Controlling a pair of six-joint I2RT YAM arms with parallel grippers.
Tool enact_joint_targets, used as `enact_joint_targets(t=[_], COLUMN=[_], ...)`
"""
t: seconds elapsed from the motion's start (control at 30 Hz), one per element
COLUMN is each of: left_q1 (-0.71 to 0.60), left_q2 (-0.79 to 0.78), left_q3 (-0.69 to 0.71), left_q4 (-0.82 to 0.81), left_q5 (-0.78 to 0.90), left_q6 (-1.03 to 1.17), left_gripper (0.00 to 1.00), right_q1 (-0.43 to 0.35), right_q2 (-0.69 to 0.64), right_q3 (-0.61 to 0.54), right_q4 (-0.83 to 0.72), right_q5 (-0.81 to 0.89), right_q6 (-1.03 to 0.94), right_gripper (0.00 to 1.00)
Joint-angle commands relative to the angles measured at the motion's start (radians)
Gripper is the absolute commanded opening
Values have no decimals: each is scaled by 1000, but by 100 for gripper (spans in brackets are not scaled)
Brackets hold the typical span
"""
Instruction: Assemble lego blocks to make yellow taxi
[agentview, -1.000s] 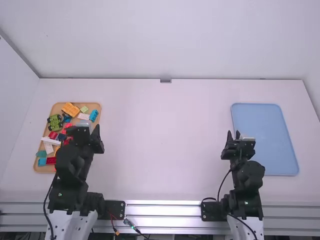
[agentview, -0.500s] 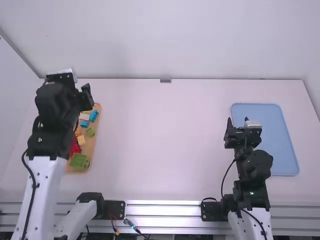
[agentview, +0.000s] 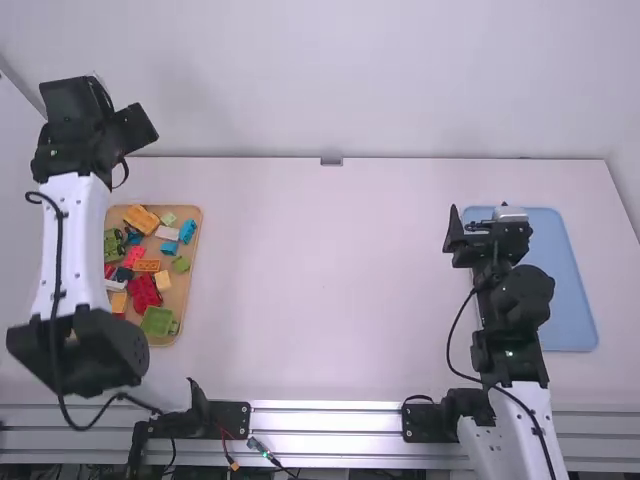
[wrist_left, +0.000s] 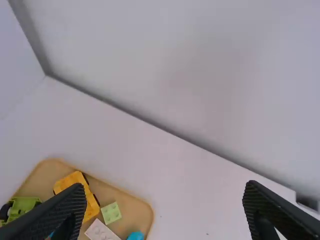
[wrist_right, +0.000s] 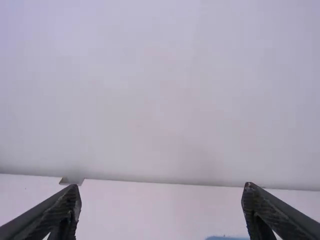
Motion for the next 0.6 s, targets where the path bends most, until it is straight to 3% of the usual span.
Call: enact_joint_targets(t=[0.0, 0.4, 0.57], left_q1=[19, 86, 136], left_q2=[94, 472, 589], left_q3=[83, 308, 337], left_q4=[-28, -189, -217], left_q5=[-8, -85, 48], left_q6=[-74, -297, -317], left_gripper=[87, 98, 99], right_q1=[7, 9, 9], right_q2=[35, 178, 238], right_q3=[57, 125, 132], right_q4=[10, 38, 43], right_q5=[-2, -7, -9], right_q6=[-4, -11, 4], right_gripper=[88, 98, 99])
